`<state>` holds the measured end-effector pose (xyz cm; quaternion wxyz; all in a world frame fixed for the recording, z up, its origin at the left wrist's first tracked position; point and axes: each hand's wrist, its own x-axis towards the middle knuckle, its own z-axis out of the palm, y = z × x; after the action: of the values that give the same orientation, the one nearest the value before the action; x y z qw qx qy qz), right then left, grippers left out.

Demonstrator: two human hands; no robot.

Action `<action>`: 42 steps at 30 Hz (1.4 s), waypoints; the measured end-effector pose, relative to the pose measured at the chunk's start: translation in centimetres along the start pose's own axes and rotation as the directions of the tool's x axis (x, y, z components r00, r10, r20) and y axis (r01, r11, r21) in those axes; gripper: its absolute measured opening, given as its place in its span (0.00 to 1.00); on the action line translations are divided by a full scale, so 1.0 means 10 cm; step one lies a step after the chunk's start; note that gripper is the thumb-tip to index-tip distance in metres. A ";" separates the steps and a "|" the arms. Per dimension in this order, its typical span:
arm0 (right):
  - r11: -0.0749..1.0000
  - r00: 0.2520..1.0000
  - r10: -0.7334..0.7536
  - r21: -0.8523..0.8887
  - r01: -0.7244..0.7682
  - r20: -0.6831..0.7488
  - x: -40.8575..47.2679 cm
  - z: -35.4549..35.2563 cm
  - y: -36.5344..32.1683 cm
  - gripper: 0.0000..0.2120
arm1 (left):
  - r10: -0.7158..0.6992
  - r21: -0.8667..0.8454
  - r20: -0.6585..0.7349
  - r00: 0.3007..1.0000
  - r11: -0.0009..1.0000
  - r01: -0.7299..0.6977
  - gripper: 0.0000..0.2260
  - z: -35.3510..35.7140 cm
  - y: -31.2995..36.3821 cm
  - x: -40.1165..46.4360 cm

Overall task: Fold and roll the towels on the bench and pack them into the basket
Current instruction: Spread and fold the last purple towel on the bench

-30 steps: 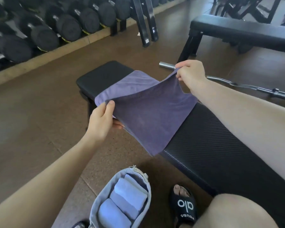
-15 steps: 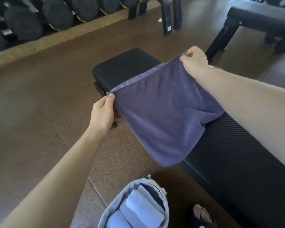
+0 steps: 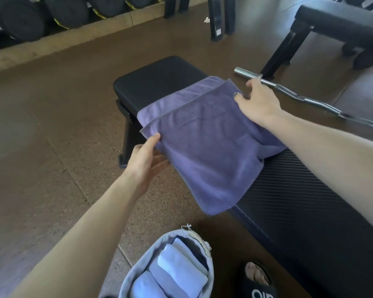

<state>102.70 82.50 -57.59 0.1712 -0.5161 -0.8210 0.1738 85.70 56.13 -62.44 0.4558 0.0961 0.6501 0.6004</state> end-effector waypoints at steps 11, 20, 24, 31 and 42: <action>0.981 0.982 0.187 -0.061 -0.184 0.032 -0.75 -0.54 0.65 0.27 | -0.147 0.136 0.190 0.971 0.983 0.122 0.22 0.51 -0.30 -0.91; 0.953 0.978 0.193 0.223 -0.206 0.077 -1.11 -0.62 0.72 0.11 | -0.094 0.127 0.002 0.996 0.988 0.093 0.23 0.70 -0.38 -1.32; 0.935 0.979 0.203 0.292 -0.200 0.020 -1.16 -0.72 0.79 0.09 | -0.088 0.130 0.008 0.996 0.988 0.086 0.09 0.72 -0.35 -1.40; 0.949 0.973 0.215 0.251 -0.189 -0.082 -1.32 -1.14 1.36 0.04 | -0.178 0.239 0.113 0.978 0.960 0.147 0.08 0.88 -0.46 -1.85; 0.967 0.982 0.167 -0.210 -0.145 0.093 -1.72 -1.33 1.94 0.10 | -0.445 0.567 0.376 0.813 0.804 0.178 0.10 1.02 -0.69 -2.19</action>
<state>131.18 76.22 -56.58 0.0583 -0.5835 -0.7995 0.1303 108.25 46.66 -56.61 0.6592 0.2498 0.6530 0.2769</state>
